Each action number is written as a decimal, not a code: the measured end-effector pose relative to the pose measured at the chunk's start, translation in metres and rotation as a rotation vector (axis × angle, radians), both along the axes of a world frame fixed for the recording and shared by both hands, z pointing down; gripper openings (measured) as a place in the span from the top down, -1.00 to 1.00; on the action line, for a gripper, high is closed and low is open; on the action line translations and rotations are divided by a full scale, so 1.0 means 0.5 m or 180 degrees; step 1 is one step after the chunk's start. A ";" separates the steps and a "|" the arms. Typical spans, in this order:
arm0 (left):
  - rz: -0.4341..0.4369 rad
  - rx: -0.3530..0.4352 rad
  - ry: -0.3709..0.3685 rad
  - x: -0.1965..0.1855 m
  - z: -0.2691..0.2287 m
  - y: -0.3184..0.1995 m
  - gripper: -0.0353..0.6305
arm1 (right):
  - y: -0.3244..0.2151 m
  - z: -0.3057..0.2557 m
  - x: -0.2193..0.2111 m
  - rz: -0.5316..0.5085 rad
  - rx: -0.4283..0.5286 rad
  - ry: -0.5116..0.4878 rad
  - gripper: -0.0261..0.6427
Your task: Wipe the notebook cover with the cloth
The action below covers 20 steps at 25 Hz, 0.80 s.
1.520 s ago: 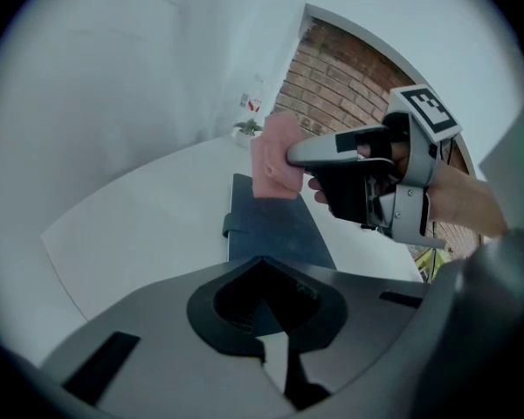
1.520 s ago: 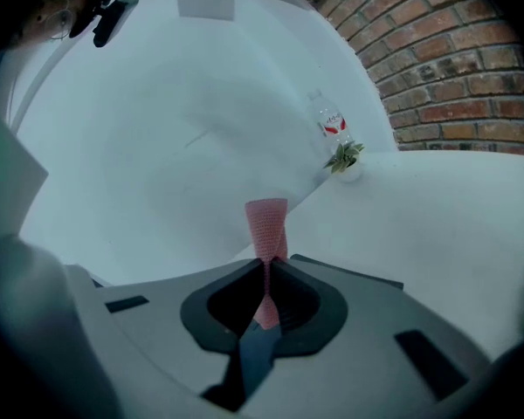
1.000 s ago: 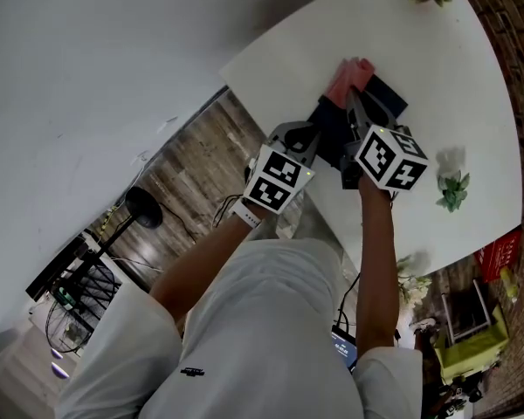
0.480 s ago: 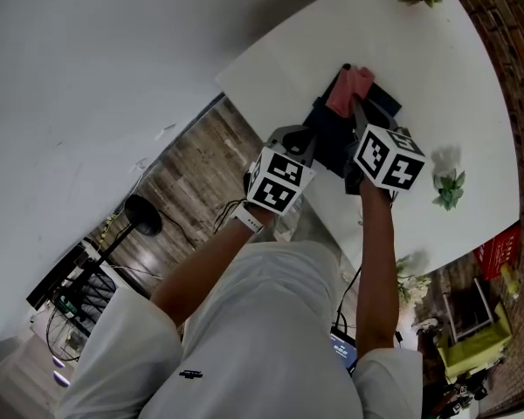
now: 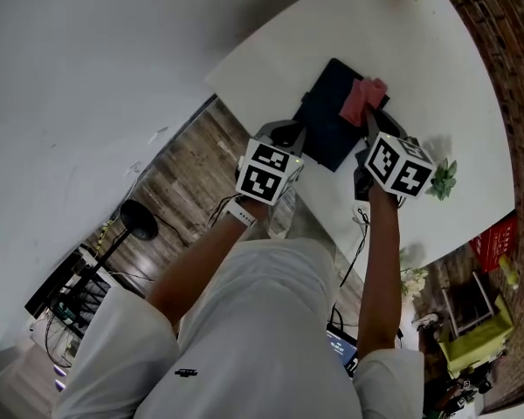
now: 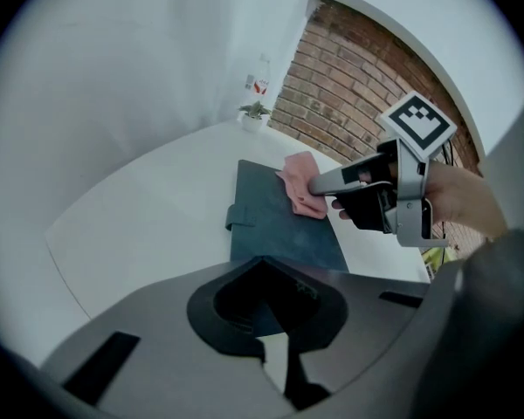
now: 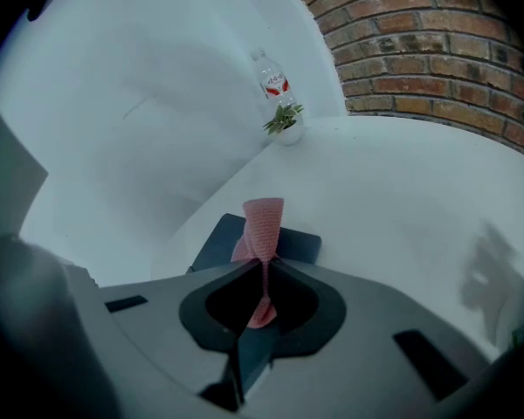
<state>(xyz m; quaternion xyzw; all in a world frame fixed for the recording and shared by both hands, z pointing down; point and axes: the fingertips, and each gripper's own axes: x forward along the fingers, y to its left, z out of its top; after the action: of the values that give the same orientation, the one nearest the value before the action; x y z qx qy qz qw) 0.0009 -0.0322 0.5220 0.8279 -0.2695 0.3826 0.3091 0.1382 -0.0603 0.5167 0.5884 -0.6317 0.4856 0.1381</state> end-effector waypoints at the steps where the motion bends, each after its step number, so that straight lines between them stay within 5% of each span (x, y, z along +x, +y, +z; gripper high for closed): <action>1: -0.0008 -0.0004 0.0008 -0.001 0.001 0.000 0.86 | 0.007 0.001 0.009 0.0022 -0.0014 0.0018 0.83; 14: 0.0169 0.0100 -0.0018 -0.001 0.005 0.000 0.86 | 0.085 0.012 0.106 0.0408 -0.0150 0.0218 0.83; 20: 0.0207 0.0168 -0.0065 0.002 -0.009 0.005 0.86 | 0.104 -0.014 0.106 0.0479 0.0023 0.0175 0.83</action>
<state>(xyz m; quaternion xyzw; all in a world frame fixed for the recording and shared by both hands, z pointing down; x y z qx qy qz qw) 0.0020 -0.0297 0.5177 0.8402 -0.2556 0.3936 0.2717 0.1914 -0.0083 0.5096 0.6478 -0.5834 0.4759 0.1164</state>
